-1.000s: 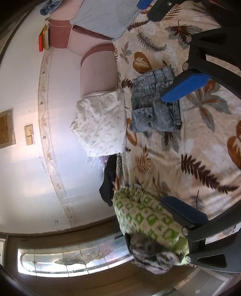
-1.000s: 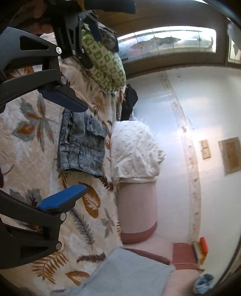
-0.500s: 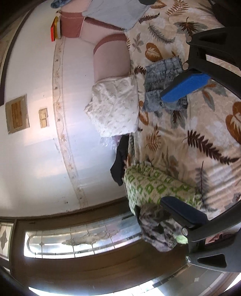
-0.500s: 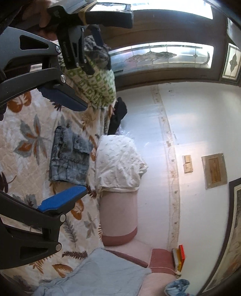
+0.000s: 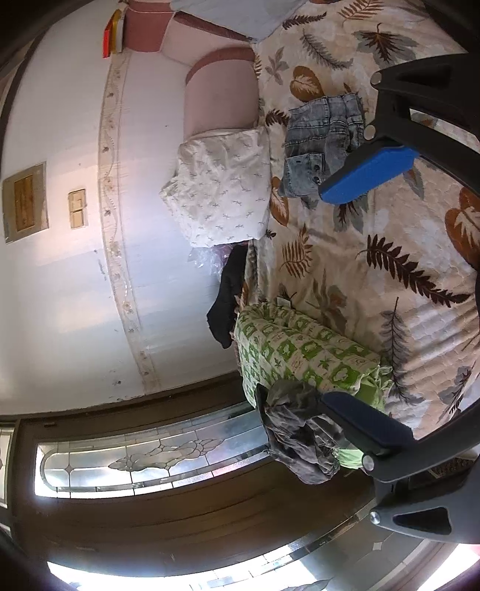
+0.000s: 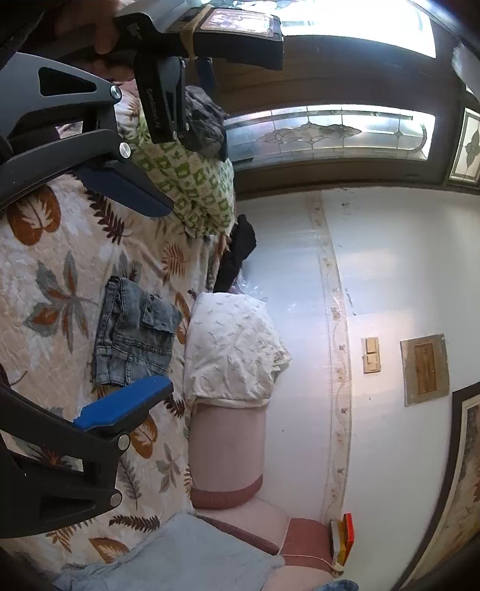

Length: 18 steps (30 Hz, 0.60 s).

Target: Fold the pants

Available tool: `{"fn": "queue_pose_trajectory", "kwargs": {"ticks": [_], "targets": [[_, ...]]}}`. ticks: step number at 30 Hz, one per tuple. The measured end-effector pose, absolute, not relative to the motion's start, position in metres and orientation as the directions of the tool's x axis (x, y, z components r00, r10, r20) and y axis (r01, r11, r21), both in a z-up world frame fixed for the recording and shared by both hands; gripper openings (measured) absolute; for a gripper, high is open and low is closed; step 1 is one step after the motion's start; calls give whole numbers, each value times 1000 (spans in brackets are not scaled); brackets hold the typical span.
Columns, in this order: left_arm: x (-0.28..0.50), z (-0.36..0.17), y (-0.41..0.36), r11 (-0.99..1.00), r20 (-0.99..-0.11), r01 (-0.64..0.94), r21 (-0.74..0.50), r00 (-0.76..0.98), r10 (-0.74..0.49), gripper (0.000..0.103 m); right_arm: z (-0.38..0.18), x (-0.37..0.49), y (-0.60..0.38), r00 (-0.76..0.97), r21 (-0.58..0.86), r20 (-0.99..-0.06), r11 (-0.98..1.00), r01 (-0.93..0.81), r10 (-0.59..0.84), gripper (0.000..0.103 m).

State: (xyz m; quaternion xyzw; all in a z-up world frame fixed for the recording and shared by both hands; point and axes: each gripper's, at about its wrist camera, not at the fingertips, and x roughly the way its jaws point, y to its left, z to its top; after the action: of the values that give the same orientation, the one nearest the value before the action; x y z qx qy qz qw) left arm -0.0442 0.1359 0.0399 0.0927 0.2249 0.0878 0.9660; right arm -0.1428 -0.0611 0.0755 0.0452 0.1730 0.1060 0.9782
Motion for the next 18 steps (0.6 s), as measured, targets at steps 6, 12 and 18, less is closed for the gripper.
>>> {"fn": "queue_pose_trajectory", "kwargs": {"ticks": [6, 12, 18], "targets": [[-42, 38, 131, 966, -424, -116, 232, 881, 208, 103, 75, -140, -62, 925, 121, -321, 977, -175, 205, 89], [-36, 37, 128, 966, -429, -110, 233, 880, 204, 103, 70, -132, -65, 919, 126, -337, 977, -172, 205, 89], [-30, 32, 125, 967, -437, -105, 232, 877, 200, 103, 65, -127, -69, 924, 117, -333, 980, -159, 190, 89]]}}
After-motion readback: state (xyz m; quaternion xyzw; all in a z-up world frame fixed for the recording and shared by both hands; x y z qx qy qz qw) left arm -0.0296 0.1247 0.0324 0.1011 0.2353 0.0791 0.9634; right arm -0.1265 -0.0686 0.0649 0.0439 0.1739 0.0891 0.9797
